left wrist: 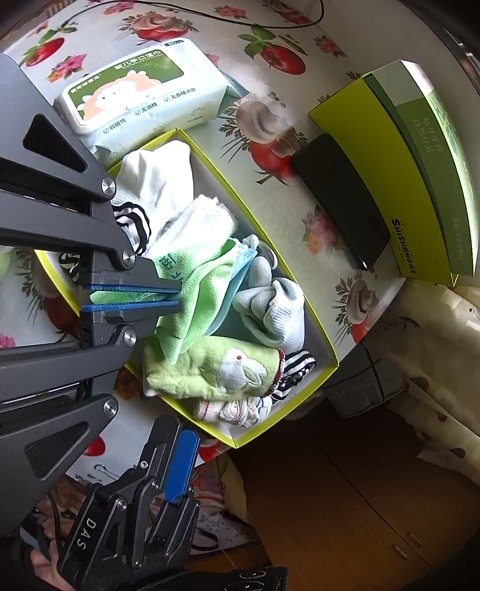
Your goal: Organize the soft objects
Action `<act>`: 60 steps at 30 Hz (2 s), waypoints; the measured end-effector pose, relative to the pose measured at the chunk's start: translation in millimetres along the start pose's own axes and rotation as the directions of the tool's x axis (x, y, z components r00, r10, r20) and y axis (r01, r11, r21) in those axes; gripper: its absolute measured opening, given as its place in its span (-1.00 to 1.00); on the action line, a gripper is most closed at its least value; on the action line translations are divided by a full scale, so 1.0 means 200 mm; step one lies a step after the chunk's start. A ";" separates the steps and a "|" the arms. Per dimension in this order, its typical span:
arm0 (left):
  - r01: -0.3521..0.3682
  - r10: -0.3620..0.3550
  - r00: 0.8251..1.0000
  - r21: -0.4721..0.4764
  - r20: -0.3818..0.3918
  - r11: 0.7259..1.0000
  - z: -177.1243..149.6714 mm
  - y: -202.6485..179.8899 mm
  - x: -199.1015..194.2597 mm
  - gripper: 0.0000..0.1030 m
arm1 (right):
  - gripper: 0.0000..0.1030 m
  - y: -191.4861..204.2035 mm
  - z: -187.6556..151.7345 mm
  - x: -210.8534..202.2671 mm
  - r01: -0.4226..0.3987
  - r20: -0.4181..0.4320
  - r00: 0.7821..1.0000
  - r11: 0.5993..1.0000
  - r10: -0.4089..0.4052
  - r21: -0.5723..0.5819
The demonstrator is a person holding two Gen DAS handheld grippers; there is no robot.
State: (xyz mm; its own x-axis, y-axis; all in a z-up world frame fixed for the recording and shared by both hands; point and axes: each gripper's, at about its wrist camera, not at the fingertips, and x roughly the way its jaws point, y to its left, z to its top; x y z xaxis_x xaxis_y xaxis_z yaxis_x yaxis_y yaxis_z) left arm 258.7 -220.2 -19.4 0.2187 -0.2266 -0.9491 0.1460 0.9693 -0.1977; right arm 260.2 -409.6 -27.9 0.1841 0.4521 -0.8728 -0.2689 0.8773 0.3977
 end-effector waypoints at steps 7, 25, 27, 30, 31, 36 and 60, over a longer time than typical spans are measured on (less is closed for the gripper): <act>-0.030 0.031 0.999 -0.012 0.029 0.999 -0.01 0.00 -0.06 -0.85 | -0.33 0.05 0.00 -0.02 0.029 0.011 1.000 0.999 -0.029 -0.035; -0.078 0.084 0.990 -0.056 0.112 0.995 -0.15 0.04 -0.27 -0.80 | -0.05 0.26 -0.06 -0.10 0.086 0.039 0.996 0.986 -0.081 -0.144; -0.080 0.087 0.989 -0.059 0.121 0.995 -0.17 0.04 -0.29 -0.53 | -0.03 0.29 -0.08 -0.11 0.093 0.040 0.995 0.983 -0.088 -0.161; -0.080 0.088 0.987 -0.065 0.135 0.995 -0.21 0.06 -0.33 -0.48 | 0.00 0.33 -0.10 -0.12 0.103 0.040 0.994 0.978 -0.097 -0.183; -0.081 0.089 0.987 -0.066 0.136 0.995 -0.22 0.06 -0.34 -0.48 | 0.00 0.35 -0.11 -0.12 0.107 0.040 0.994 0.976 -0.102 -0.190; -0.082 0.092 0.986 -0.073 0.143 0.994 -0.28 0.07 -0.39 -0.48 | 0.02 0.41 -0.16 -0.12 0.117 0.037 0.993 0.969 -0.112 -0.216; -0.130 0.142 0.977 -0.085 0.158 0.988 -0.50 0.13 -0.50 -0.41 | 0.13 0.60 -0.30 -0.13 0.166 0.053 0.986 0.948 -0.157 -0.271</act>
State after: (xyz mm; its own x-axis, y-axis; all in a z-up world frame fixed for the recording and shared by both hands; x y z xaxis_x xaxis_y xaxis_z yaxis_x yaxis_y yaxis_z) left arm 145.0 -163.3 45.3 0.3864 -0.0986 -0.9170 0.0337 0.9951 -0.0928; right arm 165.5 -325.3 25.0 0.2736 0.3161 -0.9084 -0.4810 0.8628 0.1554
